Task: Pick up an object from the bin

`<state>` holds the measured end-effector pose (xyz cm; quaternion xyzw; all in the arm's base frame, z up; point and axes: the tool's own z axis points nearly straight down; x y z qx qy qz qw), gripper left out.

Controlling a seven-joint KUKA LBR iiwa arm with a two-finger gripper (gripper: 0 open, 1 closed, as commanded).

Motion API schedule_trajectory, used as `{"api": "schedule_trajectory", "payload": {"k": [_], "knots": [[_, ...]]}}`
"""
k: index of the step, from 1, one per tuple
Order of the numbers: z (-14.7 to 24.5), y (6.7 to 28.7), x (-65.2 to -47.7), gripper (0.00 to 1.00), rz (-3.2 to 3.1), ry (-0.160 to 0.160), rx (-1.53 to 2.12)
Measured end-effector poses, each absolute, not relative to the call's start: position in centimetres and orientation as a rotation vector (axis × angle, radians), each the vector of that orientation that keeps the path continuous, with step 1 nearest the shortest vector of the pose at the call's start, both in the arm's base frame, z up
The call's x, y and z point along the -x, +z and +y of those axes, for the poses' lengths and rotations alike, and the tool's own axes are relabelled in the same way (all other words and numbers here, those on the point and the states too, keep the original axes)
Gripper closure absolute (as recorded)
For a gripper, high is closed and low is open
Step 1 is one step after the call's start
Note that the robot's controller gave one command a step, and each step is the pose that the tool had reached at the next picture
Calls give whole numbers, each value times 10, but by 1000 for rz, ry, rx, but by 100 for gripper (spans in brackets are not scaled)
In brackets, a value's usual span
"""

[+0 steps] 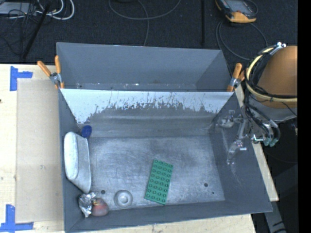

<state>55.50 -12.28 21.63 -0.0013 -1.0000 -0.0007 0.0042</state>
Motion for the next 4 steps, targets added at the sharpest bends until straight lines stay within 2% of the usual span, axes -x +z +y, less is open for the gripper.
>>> {"api": "schedule_trajectory", "payload": {"k": [1,2,3,4], "knots": [[-10,136,-555,0,-3134,-7,-52],[23,71,-524,0,-3126,0,-345],[23,72,-523,100,-3118,0,-350],[23,72,-524,0,-3124,0,-352]]}}
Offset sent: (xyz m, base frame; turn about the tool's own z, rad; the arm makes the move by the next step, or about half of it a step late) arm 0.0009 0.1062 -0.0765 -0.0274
